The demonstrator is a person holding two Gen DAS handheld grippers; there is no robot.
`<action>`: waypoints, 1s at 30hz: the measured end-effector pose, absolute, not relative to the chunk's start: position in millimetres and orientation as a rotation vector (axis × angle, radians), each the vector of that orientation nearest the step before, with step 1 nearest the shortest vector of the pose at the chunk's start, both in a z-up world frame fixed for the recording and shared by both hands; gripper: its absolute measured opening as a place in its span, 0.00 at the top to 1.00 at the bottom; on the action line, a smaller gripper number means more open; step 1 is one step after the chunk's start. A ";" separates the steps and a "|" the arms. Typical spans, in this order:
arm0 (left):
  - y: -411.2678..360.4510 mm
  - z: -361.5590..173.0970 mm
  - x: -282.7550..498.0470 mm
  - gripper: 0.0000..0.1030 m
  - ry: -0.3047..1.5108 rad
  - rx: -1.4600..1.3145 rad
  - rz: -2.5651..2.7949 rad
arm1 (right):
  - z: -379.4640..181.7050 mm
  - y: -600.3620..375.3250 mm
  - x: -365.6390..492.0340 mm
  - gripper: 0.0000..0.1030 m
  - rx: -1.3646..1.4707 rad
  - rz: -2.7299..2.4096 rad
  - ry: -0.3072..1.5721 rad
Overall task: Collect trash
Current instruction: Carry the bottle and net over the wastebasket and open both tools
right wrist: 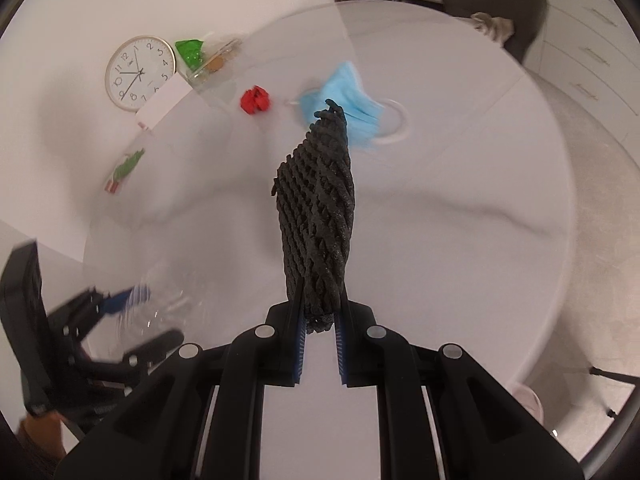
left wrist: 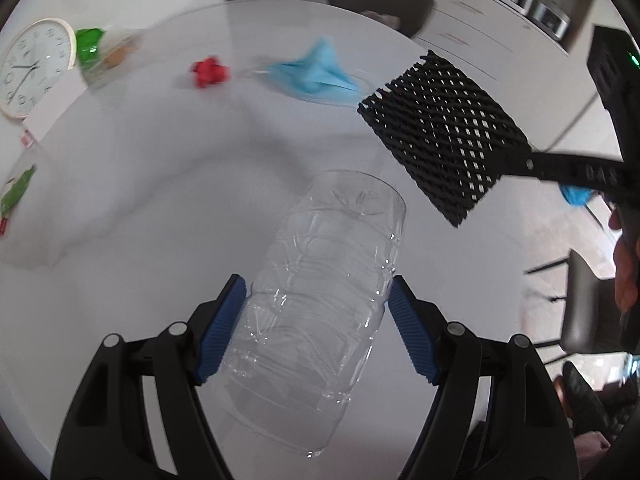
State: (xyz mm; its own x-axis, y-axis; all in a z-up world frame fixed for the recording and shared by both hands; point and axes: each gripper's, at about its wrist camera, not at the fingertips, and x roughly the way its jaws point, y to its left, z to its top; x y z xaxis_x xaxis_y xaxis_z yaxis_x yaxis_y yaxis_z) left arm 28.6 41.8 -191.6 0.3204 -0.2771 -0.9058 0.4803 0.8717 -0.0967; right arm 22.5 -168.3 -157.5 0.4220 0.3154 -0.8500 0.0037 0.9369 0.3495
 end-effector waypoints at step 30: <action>-148.8 -174.2 -84.3 0.31 1.082 0.472 -0.864 | -204.1 -321.4 -198.1 0.87 0.582 -0.147 1.127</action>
State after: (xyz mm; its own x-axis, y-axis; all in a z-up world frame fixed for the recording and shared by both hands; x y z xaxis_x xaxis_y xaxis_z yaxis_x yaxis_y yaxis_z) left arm -84.3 -148.8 -174.2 0.2003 -0.3743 -0.9054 0.8003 0.5956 -0.0692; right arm -198.1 -321.4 -204.1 0.4371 0.1753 -0.8821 0.3961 0.8431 0.3638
